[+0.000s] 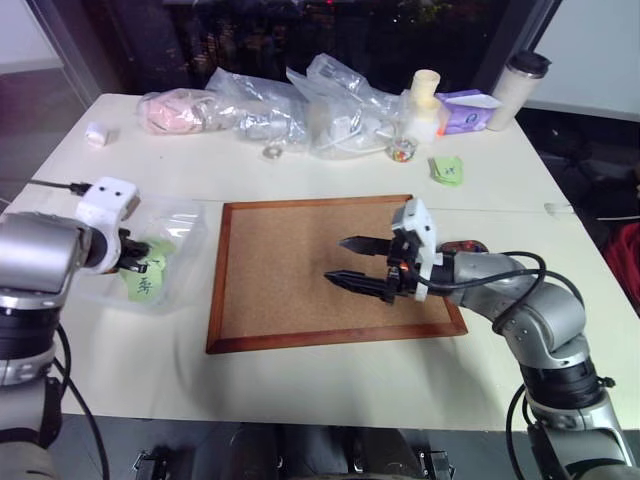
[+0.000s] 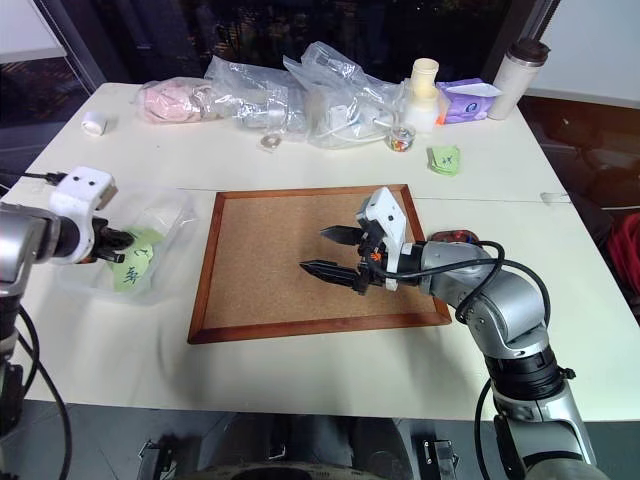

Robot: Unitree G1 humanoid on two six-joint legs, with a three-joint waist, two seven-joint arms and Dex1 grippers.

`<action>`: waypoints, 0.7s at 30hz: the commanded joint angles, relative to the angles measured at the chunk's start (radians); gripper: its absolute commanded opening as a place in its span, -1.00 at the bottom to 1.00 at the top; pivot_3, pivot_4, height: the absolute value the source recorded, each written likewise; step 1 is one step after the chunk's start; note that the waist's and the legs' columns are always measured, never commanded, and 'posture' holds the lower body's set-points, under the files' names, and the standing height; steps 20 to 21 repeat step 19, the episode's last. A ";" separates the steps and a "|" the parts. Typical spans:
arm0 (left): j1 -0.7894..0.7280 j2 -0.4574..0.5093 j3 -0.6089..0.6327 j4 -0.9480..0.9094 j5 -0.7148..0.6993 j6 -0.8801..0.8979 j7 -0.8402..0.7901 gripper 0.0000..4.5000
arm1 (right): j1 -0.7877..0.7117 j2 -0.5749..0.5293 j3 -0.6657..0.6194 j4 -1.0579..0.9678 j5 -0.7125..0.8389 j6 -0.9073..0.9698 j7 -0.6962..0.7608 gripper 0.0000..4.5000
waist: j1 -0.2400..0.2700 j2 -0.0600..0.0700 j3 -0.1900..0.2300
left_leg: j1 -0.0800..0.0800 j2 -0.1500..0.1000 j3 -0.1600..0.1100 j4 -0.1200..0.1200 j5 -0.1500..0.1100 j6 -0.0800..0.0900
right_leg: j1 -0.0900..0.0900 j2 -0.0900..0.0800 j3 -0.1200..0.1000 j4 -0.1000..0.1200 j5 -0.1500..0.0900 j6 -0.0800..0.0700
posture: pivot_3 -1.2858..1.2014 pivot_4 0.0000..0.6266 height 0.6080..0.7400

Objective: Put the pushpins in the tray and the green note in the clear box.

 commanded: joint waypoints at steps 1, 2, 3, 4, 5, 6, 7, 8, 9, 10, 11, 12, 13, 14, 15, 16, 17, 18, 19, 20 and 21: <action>0.003 0.006 0.078 -0.055 -0.001 -0.033 0.056 0.27 | -0.014 -0.018 -0.023 -0.010 0.007 -0.021 0.014 0.64 | 0.000 -0.003 -0.002 | 0.000 0.000 0.000 0.000 0.000 0.000 | 0.000 0.000 0.000 0.000 0.000 0.000 | 0.03 -0.52 0.95; 0.007 0.000 0.088 -0.061 -0.005 -0.045 0.065 0.50 | -0.013 -0.023 -0.030 -0.009 0.009 -0.018 0.016 0.64 | 0.000 -0.003 -0.002 | 0.000 0.000 0.000 0.000 0.000 0.000 | 0.001 0.000 0.000 0.000 0.000 0.000 | 0.03 -0.52 0.95; 0.012 -0.003 0.094 -0.068 -0.009 -0.063 0.072 0.68 | -0.012 -0.029 -0.036 -0.008 0.011 -0.017 0.018 0.64 | 0.000 -0.003 -0.002 | 0.000 0.000 0.000 0.000 0.000 0.000 | 0.001 0.000 0.000 0.000 0.000 0.000 | 0.03 -0.52 0.95; 0.015 -0.005 0.097 -0.073 -0.011 -0.085 0.081 0.91 | -0.011 -0.034 -0.041 -0.007 0.013 -0.016 0.018 0.64 | 0.000 -0.003 -0.002 | 0.000 0.000 0.000 0.000 0.000 0.000 | 0.001 0.000 0.000 0.000 0.000 0.000 | 0.03 -0.52 0.95; 0.015 -0.013 0.112 -0.075 -0.016 -0.111 0.087 0.96 | -0.009 -0.040 -0.046 -0.007 0.015 -0.013 0.018 0.64 | 0.000 -0.003 -0.002 | 0.000 0.000 0.000 0.000 0.000 0.000 | 0.001 -0.001 0.000 0.000 0.000 0.000 | 0.03 -0.52 0.95; 0.014 -0.020 0.125 -0.076 -0.025 -0.127 0.089 0.96 | -0.008 -0.045 -0.051 -0.007 0.017 -0.012 0.017 0.64 | 0.001 -0.003 -0.002 | 0.000 0.000 0.000 0.000 0.000 0.000 | 0.001 -0.001 0.000 -0.001 0.000 0.000 | 0.03 -0.52 0.95; 0.009 -0.031 0.146 -0.079 -0.040 -0.139 0.085 0.96 | -0.007 -0.049 -0.058 -0.008 0.021 -0.009 0.015 0.64 | 0.001 -0.003 -0.002 | 0.000 0.000 0.000 0.000 0.000 0.000 | 0.001 -0.001 0.000 -0.001 0.000 0.000 | 0.03 -0.52 0.95; 0.000 -0.049 0.176 -0.082 -0.058 -0.154 0.079 0.96 | -0.005 -0.051 -0.069 -0.010 0.026 -0.004 0.011 0.64 | 0.001 -0.003 -0.002 | 0.000 0.000 0.000 0.000 0.000 0.000 | 0.001 0.000 0.000 0.000 0.000 0.000 | 0.03 -0.52 0.95; -0.007 -0.059 0.202 -0.092 -0.079 -0.174 0.069 0.96 | -0.003 -0.053 -0.087 -0.013 0.038 0.004 0.004 0.64 | 0.002 -0.003 -0.002 | 0.000 0.000 0.000 0.000 0.000 0.000 | 0.001 -0.001 0.000 0.000 0.000 0.000 | 0.03 -0.52 0.95; -0.023 -0.082 0.239 -0.100 -0.103 -0.187 0.064 0.96 | 0.001 -0.054 -0.113 -0.018 0.055 0.017 -0.009 0.64 | 0.001 -0.003 -0.002 | 0.000 0.000 0.000 0.000 0.000 0.000 | 0.000 -0.001 0.000 0.000 0.000 0.000 | 0.03 -0.52 0.95; -0.032 -0.096 0.263 -0.105 -0.120 -0.196 0.063 0.96 | 0.004 -0.054 -0.131 -0.022 0.067 0.026 -0.017 0.64 | 0.002 -0.003 -0.002 | 0.000 0.000 0.000 0.000 0.000 0.000 | 0.001 -0.001 0.000 0.000 0.000 0.000 | 0.03 -0.52 0.95; -0.019 -0.082 0.267 -0.118 -0.148 -0.232 0.027 0.96 | 0.011 -0.052 -0.176 -0.028 0.102 0.048 -0.038 0.64 | 0.002 -0.003 -0.002 | 0.000 0.000 0.000 0.000 0.000 0.000 | 0.001 -0.001 0.000 0.000 0.000 0.000 | 0.03 -0.52 0.95; 0.007 -0.055 0.265 -0.125 -0.169 -0.267 -0.011 0.96 | 0.018 -0.050 -0.222 -0.035 0.137 0.070 -0.060 0.64 | 0.001 -0.003 -0.002 | -0.001 -0.001 0.000 0.000 0.000 0.000 | 0.000 -0.001 0.000 0.000 0.000 0.000 | 0.03 -0.52 0.95; 0.042 -0.017 0.262 -0.126 -0.188 -0.306 -0.057 0.96 | 0.028 -0.051 -0.267 -0.041 0.172 0.091 -0.080 0.64 | 0.001 -0.003 -0.001 | -0.001 0.000 0.000 0.000 0.000 0.000 | 0.000 -0.001 0.000 0.000 0.000 0.000 | 0.03 -0.52 0.95; 0.069 0.017 0.261 -0.117 -0.199 -0.333 -0.089 0.96 | 0.036 -0.055 -0.298 -0.048 0.197 0.107 -0.096 0.64 | -0.002 -0.002 -0.001 | -0.001 0.000 0.000 -0.001 0.000 0.000 | 0.000 -0.001 0.000 0.000 0.000 0.000 | 0.03 -0.52 0.95; 0.088 0.041 0.267 -0.104 -0.205 -0.365 -0.107 0.96 | 0.047 -0.063 -0.320 -0.055 0.214 0.118 -0.106 0.64 | -0.005 -0.001 0.000 | 0.000 0.000 0.001 -0.001 0.000 0.000 | -0.001 -0.001 0.000 0.000 0.000 0.000 | 0.03 -0.52 0.95; 0.091 0.052 0.280 -0.085 -0.214 -0.389 -0.113 0.96 | 0.058 -0.074 -0.338 -0.060 0.224 0.126 -0.113 0.64 | -0.004 0.000 0.000 | 0.000 0.001 0.002 -0.001 0.000 0.000 | -0.001 -0.001 0.000 0.000 0.000 0.000 | 0.03 -0.52 0.95; 0.091 0.064 0.291 -0.058 -0.222 -0.414 -0.123 0.96 | 0.071 -0.088 -0.354 -0.065 0.230 0.134 -0.120 0.64 | -0.002 0.000 0.000 | 0.000 0.001 0.002 -0.001 0.000 0.000 | -0.002 -0.001 0.000 0.000 0.000 -0.001 | 0.03 -0.52 0.95; 0.096 0.077 0.296 -0.039 -0.227 -0.455 -0.138 0.96 | 0.084 -0.104 -0.371 -0.066 0.232 0.137 -0.123 0.64 | -0.002 0.000 0.000 | 0.000 0.001 0.002 -0.001 0.000 0.000 | -0.002 -0.001 0.000 0.000 0.000 -0.001 | 0.03 -0.52 0.95; 0.096 0.077 0.296 -0.039 -0.227 -0.455 -0.138 0.96 | 0.084 -0.104 -0.371 -0.066 0.232 0.137 -0.123 0.64 | -0.002 0.000 0.000 | 0.000 0.001 0.002 -0.001 0.000 0.000 | -0.002 -0.001 0.000 0.000 0.000 -0.001 | 0.03 -0.52 0.95; 0.096 0.077 0.296 -0.039 -0.227 -0.455 -0.138 0.96 | 0.084 -0.104 -0.371 -0.066 0.232 0.137 -0.123 0.64 | -0.002 0.000 0.000 | 0.000 0.001 0.002 -0.001 0.000 0.000 | -0.002 -0.001 0.000 0.000 0.000 -0.001 | 0.03 -0.52 0.95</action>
